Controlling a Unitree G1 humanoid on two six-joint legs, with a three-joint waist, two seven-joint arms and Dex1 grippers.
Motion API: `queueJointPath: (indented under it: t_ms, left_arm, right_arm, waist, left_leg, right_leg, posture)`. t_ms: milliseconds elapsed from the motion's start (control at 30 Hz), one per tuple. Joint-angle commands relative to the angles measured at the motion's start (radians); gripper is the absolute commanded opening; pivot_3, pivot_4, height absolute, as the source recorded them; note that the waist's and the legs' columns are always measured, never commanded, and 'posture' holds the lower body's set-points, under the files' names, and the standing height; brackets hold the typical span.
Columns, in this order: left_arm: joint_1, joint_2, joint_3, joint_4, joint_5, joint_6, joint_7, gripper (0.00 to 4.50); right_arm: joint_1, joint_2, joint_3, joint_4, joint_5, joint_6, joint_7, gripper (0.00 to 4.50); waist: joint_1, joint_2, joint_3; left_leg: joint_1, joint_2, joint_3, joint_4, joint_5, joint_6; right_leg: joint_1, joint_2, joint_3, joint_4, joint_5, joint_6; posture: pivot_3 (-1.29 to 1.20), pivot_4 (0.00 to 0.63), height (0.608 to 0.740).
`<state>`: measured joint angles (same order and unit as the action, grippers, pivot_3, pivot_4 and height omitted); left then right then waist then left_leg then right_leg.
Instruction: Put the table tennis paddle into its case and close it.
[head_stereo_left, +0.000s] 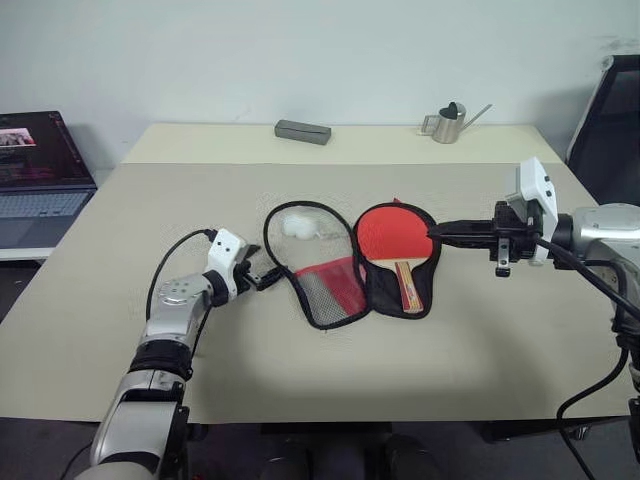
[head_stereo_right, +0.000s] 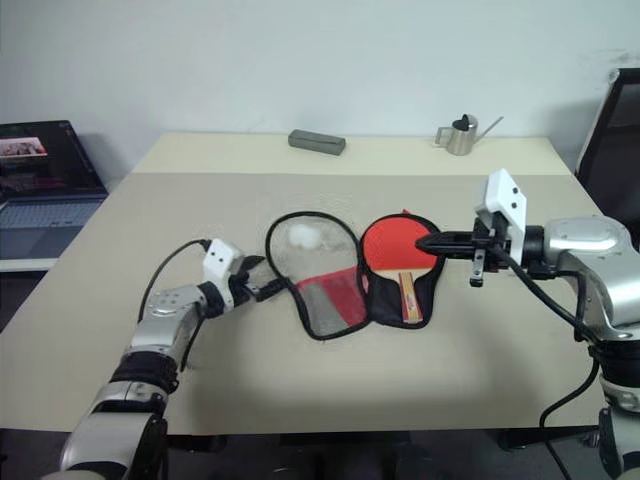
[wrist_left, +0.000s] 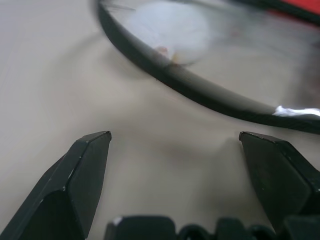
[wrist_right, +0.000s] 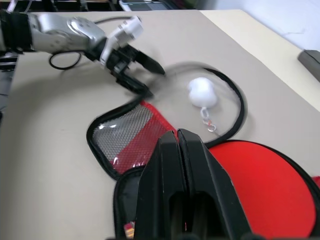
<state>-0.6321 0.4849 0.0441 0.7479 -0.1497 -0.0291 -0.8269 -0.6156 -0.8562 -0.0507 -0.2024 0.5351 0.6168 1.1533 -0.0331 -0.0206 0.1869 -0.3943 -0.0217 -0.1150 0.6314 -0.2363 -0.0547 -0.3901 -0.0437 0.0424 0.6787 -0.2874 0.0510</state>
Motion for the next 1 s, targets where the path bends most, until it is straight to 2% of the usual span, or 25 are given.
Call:
queueJointPath:
  t_ms: [33,167,300,400,733,1000]
  left_arm:
    - [-0.025,0.019,0.004,0.001,0.008,-0.023,-0.017,4.50]
    - [-0.025,0.027,0.017,0.004,0.006,-0.023,-0.020,4.50]
    - [-0.045,-0.005,0.030,0.014,-0.012,-0.031,-0.008,4.50]
    - [-0.083,-0.060,0.038,0.023,-0.040,-0.027,-0.018,4.50]
    - [-0.393,-0.302,-0.013,0.167,-0.038,-0.056,-0.109,4.50]
    - [-0.463,-0.432,-0.051,0.290,0.009,-0.115,-0.116,4.50]
  right_arm:
    - [0.010,-0.027,-0.053,-0.055,0.037,0.019,-0.009,0.02]
    - [0.023,-0.033,-0.067,-0.076,0.050,0.035,-0.022,0.02]
    - [0.024,-0.035,-0.070,-0.079,0.056,0.038,-0.035,0.02]
    - [0.022,-0.035,-0.069,-0.079,0.055,0.038,-0.037,0.02]
    - [0.061,-0.066,-0.113,-0.113,0.082,0.075,-0.061,0.02]
    - [0.127,-0.090,-0.174,-0.167,0.114,0.141,-0.137,0.02]
  waist:
    - [0.000,0.000,0.000]
    - [-0.002,0.000,0.000]
    - [-0.001,0.000,0.000]
    - [0.002,0.000,0.000]
    - [0.005,-0.001,0.000]
    - [-0.003,-0.001,0.001]
  left_leg:
    - [0.000,0.000,0.000,0.000,0.000,0.000]
    - [0.000,0.000,0.000,0.000,0.000,0.000]
    - [0.000,0.000,0.000,0.000,0.000,0.000]
    - [0.000,0.000,0.000,0.001,0.000,0.000]
    - [-0.006,-0.002,-0.004,0.010,0.000,0.000]
    - [-0.005,-0.001,-0.002,0.010,0.000,0.000]
  right_leg:
    - [0.000,0.000,0.000,0.000,0.000,0.000]
    - [0.000,0.000,0.000,0.000,0.000,0.000]
    - [0.000,0.000,0.000,0.000,0.000,0.000]
    - [0.000,0.000,0.000,0.000,0.000,0.000]
    - [0.000,0.000,-0.004,0.000,0.001,0.003]
    - [0.000,0.001,-0.002,0.001,0.001,0.003]
  posture:
    - [0.00,0.150,0.740]
    - [0.00,0.150,0.740]
    - [0.00,0.150,0.740]
    - [0.00,0.150,0.740]
    - [0.00,0.150,0.740]
    - [0.00,0.150,0.740]
